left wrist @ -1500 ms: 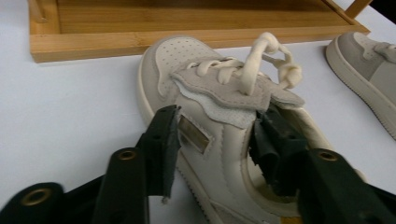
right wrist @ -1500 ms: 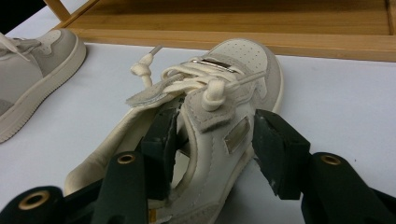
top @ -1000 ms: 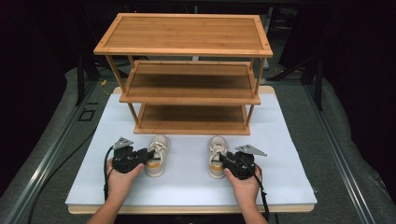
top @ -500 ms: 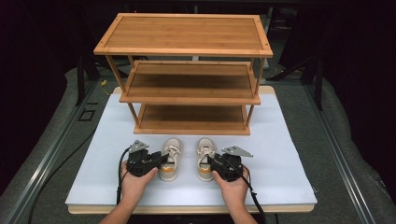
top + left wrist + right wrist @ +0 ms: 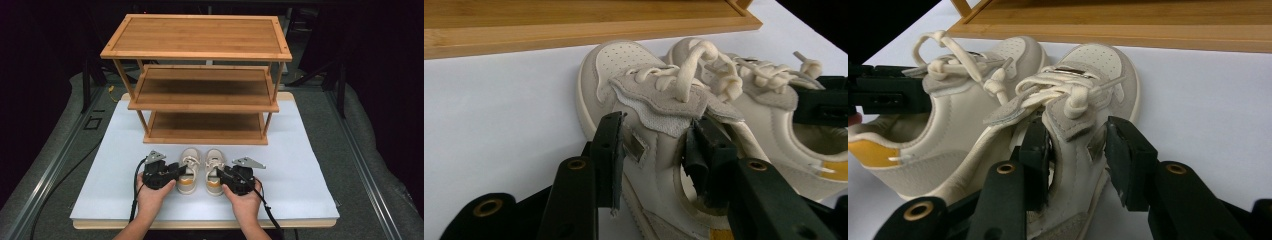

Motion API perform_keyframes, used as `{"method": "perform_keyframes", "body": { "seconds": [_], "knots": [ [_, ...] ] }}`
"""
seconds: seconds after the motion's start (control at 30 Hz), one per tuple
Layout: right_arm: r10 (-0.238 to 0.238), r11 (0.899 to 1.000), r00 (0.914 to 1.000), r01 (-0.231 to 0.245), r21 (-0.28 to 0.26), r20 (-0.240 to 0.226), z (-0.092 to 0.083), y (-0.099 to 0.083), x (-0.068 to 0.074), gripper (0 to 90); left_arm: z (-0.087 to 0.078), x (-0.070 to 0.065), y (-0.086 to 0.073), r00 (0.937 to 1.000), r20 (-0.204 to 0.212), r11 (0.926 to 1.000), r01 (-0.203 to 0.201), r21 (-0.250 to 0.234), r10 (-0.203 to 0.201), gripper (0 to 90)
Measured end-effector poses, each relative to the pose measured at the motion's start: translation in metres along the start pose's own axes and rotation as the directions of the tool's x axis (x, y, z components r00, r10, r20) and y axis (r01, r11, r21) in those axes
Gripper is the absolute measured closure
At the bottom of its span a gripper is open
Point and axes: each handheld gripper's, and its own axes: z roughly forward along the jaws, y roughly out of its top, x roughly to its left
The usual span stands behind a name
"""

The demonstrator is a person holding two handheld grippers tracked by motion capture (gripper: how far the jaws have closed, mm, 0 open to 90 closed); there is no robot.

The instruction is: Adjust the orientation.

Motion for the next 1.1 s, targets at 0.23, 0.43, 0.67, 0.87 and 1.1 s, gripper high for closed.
{"method": "perform_keyframes", "body": {
  "seconds": [0.23,0.43,0.67,0.87,1.1],
  "knots": [
    [0.003,1.0,0.9999,-0.003,0.001,-0.016,0.001,-0.001,0.004,62.0,0.003,-0.007,-0.001,1.0,0.006,1.0,0.003,-0.002,-0.003,60.4],
    [0.015,1.0,0.9994,-0.015,0.0,-0.032,0.0,-0.002,0.006,60.4,0.002,-0.01,-0.002,0.9996,0.026,1.0,0.008,0.005,-0.009,59.8],
    [0.017,1.0,0.9994,-0.018,-0.012,-0.03,0.0,-0.004,0.007,60.1,0.002,-0.011,-0.003,0.9997,0.022,1.0,0.002,0.0,-0.002,59.6],
    [0.022,1.0,0.9991,-0.022,-0.008,-0.036,-0.001,-0.004,0.006,59.0,0.002,-0.01,-0.003,0.9997,0.025,1.0,0.005,-0.003,-0.005,59.0],
    [0.023,0.999,0.9984,-0.025,-0.037,-0.052,-0.005,-0.003,0.006,56.7,0.002,-0.011,-0.005,0.9994,0.033,0.9995,0.009,-0.029,-0.008,53.1]
  ]
}}
